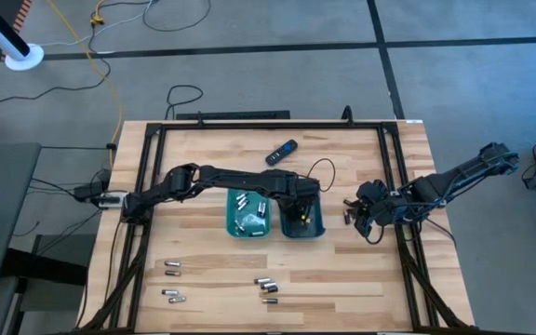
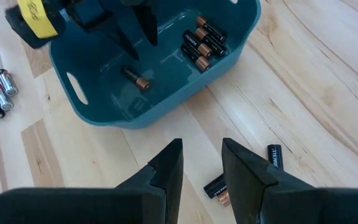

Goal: Sort batteries
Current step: Put the silver and black battery into the green bin

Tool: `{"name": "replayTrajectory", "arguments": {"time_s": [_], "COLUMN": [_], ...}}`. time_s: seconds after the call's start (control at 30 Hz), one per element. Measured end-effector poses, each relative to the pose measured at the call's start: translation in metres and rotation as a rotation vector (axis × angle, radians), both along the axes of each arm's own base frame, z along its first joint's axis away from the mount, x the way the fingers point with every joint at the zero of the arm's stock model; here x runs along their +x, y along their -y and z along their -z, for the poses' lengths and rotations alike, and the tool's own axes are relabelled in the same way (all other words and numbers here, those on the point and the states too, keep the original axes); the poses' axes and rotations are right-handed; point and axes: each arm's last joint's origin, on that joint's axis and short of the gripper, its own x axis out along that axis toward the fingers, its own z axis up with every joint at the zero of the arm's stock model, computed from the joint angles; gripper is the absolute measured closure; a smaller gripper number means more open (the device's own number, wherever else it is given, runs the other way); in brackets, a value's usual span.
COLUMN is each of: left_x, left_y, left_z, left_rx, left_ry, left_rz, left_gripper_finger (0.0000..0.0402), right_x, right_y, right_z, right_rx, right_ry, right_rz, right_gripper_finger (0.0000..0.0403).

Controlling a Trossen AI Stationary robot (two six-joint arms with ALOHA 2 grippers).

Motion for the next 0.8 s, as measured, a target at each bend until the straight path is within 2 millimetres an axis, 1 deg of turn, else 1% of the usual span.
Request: {"name": "replayTrajectory", "arguments": {"time_s": [0.07, 0.17, 0.27, 0.37, 0.47, 0.67, 0.73, 0.8], "left_x": [0.0, 0.0, -0.002, -0.011, -0.027, -0.067, -0.084, -0.102], "left_y": [-0.003, -0.01, -0.014, -0.014, -0.011, -0.004, -0.002, -0.002], "left_z": [-0.006, -0.022, -0.042, -0.067, -0.093, -0.134, -0.141, -0.144], "left_rx": [-0.001, 0.0, 0.007, 0.036, 0.09, 0.165, 0.176, 0.172], "left_ry": [0.005, 0.006, 0.01, -0.01, -0.026, -0.02, -0.016, -0.007], "left_rz": [-0.007, -0.02, -0.016, -0.02, -0.017, -0.047, -0.071, -0.106], "left_gripper_finger": [0.0272, 0.0272, 0.0272, 0.0272, 0.0272, 0.0272, 0.0272, 0.0272], "right_x": [0.0, 0.0, 0.0, 0.0, 0.0, 0.0, 0.0, 0.001], "right_y": [0.0, 0.0, 0.0, 0.0, 0.0, 0.0, 0.0, 0.0], "right_z": [0.0, 0.0, 0.0, 0.0, 0.0, 0.0, 0.0, 0.0], "right_rx": [0.0, 0.0, 0.0, 0.002, 0.002, 0.006, 0.007, 0.008], "right_ry": [0.0, 0.001, 0.001, 0.005, 0.005, 0.006, 0.007, 0.008], "right_rz": [0.0, 0.0, -0.001, -0.001, 0.0, 0.004, 0.005, 0.006], "right_gripper_finger": [0.0276, 0.0276, 0.0276, 0.0276, 0.0276, 0.0276, 0.0276, 0.0276]}}
